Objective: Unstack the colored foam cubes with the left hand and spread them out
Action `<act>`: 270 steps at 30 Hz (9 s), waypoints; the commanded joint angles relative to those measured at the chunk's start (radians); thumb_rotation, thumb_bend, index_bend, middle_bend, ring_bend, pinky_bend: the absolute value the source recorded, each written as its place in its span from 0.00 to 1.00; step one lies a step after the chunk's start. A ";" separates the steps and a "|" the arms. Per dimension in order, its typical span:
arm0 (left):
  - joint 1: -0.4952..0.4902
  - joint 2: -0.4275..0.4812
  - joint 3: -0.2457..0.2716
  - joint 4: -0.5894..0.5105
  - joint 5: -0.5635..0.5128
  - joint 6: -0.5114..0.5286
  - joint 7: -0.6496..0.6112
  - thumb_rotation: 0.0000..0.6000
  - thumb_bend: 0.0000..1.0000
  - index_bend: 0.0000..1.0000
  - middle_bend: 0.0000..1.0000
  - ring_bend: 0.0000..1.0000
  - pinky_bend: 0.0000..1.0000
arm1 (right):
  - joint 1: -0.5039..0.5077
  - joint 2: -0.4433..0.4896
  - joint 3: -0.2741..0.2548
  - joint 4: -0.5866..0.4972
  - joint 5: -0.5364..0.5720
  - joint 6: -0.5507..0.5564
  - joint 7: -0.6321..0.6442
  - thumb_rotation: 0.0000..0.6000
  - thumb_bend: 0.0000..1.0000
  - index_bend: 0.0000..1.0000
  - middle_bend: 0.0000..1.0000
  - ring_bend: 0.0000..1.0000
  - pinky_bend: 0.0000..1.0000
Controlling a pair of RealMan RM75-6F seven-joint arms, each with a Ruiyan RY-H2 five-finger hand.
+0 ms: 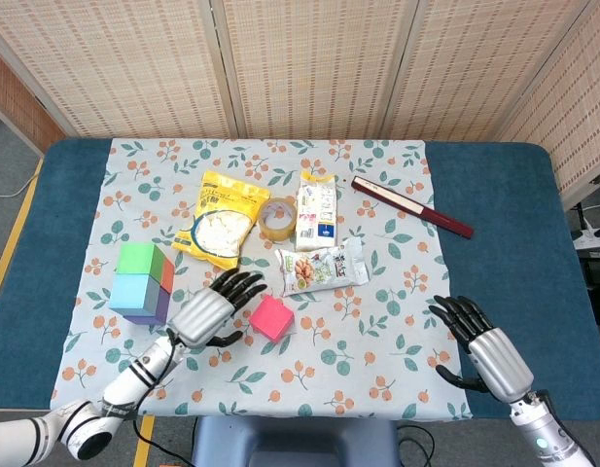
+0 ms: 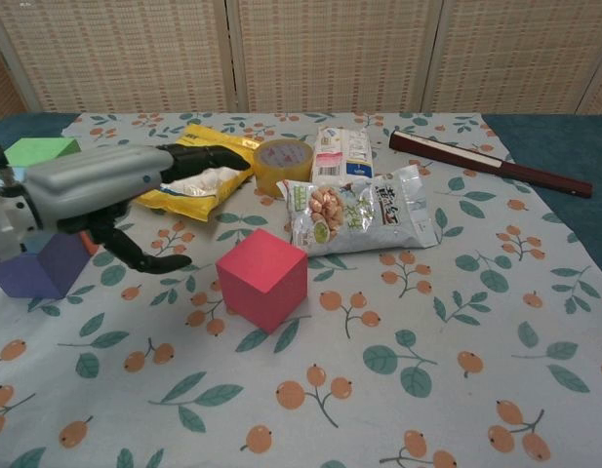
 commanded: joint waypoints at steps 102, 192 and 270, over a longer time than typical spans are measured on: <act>0.034 -0.052 0.009 0.247 0.050 -0.031 -0.331 1.00 0.32 0.22 0.51 0.48 0.08 | -0.005 0.010 0.003 -0.008 -0.003 0.011 0.001 1.00 0.15 0.00 0.00 0.00 0.00; 0.030 0.057 -0.087 0.416 -0.117 -0.095 -0.455 1.00 0.43 0.48 0.61 0.44 0.21 | -0.002 -0.006 0.022 0.002 0.040 -0.018 -0.029 1.00 0.18 0.00 0.00 0.00 0.00; 0.243 0.220 0.172 -0.010 0.090 0.358 -0.081 1.00 0.30 0.00 0.00 0.00 0.01 | -0.007 0.028 -0.018 -0.022 -0.039 0.020 0.027 1.00 0.18 0.00 0.00 0.00 0.00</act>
